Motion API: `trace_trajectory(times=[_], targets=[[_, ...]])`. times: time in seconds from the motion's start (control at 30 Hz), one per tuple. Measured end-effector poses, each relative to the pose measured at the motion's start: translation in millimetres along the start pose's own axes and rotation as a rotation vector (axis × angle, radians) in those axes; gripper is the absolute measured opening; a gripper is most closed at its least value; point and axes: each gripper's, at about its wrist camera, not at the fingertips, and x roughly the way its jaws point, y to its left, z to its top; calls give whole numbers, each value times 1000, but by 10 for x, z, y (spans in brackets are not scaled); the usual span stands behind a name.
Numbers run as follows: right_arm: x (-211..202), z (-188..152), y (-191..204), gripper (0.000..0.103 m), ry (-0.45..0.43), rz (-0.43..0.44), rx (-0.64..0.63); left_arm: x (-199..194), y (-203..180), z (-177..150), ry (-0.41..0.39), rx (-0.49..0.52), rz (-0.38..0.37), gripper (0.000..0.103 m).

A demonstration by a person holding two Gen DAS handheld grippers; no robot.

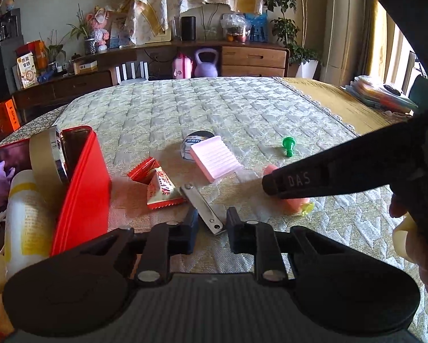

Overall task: Organize rigid objects
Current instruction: 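Grasp the pink highlighter with the right tool while the left tool grasps the silver nail clipper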

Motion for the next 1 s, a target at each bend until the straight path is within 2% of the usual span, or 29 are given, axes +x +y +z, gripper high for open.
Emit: trace_trajectory(times=[0.1, 0.33, 0.7, 0.87, 1.0], targets=[[-69, -49, -13, 15, -4, 7, 13, -7, 36, 3, 4, -19, 8, 12], [-323, -213, -52, 15, -24, 18, 43, -127, 70, -18, 23, -49, 4, 11], [-813, -414, 35, 15, -55, 31, 52, -545, 106, 6, 17, -54, -2, 10], [-1011, -458, 108, 15, -75, 34, 46, -733, 213, 89, 8, -75, -4, 4], [-1136, -478, 162, 15, -89, 33, 40, -835, 278, 137, 3, -72, -17, 4]])
